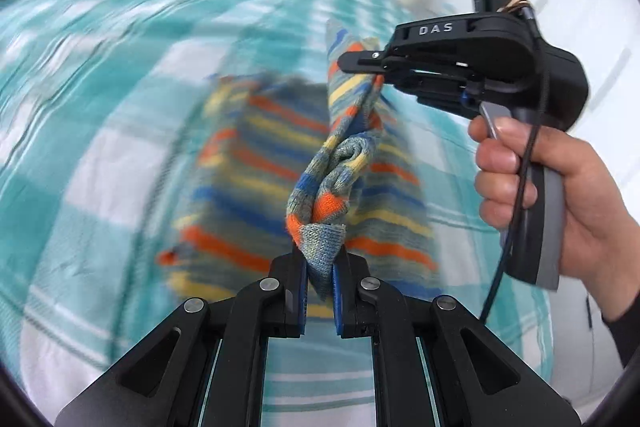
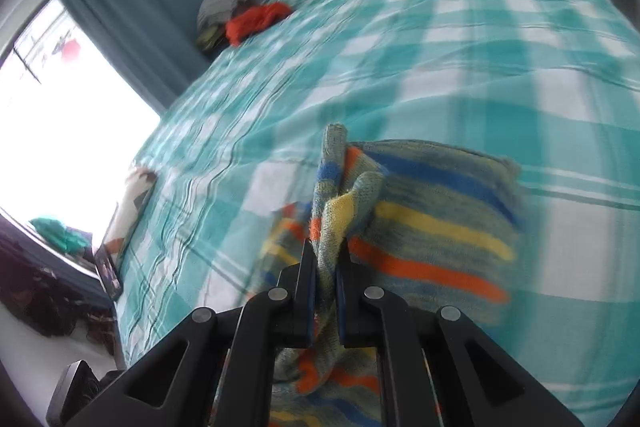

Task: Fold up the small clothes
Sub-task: 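Grasp the folded sweater edge with the right tool while the left tool grasps it too, then fold the sweater over again with both tools and open them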

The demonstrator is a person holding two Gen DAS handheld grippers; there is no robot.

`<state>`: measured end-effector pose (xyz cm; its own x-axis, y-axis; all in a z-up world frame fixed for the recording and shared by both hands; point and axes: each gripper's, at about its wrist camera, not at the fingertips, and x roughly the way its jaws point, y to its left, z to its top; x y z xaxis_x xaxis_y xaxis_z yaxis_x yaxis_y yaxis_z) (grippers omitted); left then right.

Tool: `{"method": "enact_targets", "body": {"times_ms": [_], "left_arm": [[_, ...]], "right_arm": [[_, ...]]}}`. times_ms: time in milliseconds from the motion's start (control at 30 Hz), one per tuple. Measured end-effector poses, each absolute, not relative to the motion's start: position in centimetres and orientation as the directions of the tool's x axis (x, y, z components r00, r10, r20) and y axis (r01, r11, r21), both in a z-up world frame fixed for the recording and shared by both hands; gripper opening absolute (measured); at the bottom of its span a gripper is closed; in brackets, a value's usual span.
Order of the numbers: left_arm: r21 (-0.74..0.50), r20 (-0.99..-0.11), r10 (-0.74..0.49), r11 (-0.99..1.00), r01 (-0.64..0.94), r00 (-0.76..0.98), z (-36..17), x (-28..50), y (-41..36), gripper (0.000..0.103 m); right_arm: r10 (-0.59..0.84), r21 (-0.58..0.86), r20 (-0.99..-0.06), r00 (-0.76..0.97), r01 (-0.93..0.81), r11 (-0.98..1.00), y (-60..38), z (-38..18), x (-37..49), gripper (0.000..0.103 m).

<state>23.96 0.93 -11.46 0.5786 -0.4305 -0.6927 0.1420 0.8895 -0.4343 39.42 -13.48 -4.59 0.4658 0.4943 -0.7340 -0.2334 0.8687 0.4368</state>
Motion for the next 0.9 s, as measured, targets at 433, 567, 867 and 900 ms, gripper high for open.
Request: {"method": "enact_targets", "body": {"times_ms": [433,567,867,900], "left_arm": [[-0.391,-0.73,-0.359,0.917,0.075,0.581,-11.8,22.6,4.8,0.085],[-0.309,-0.791,-0.279,0.95,0.038,0.545,-13.5,24.9,4.2,0.085],[-0.275,-0.806,-0.243,0.961,0.022,0.54,-12.0,21.8,8.1,0.091],[-0.256,-0.802,-0.229,0.966,0.028,0.551,-11.7,20.5,8.8,0.092]], "right_arm": [[0.542,0.452,-0.672,0.505,-0.3,0.84,-12.1,-6.3,33.4,0.059],[0.487,0.306,-0.68,0.548,-0.391,0.868,-13.2,-5.5,25.5,0.059],[0.427,0.347,-0.739,0.52,-0.25,0.904,-14.7,-9.8,18.5,0.069],[0.426,0.347,-0.728,0.537,-0.248,0.905,-14.8,-9.4,17.5,0.072]]}}
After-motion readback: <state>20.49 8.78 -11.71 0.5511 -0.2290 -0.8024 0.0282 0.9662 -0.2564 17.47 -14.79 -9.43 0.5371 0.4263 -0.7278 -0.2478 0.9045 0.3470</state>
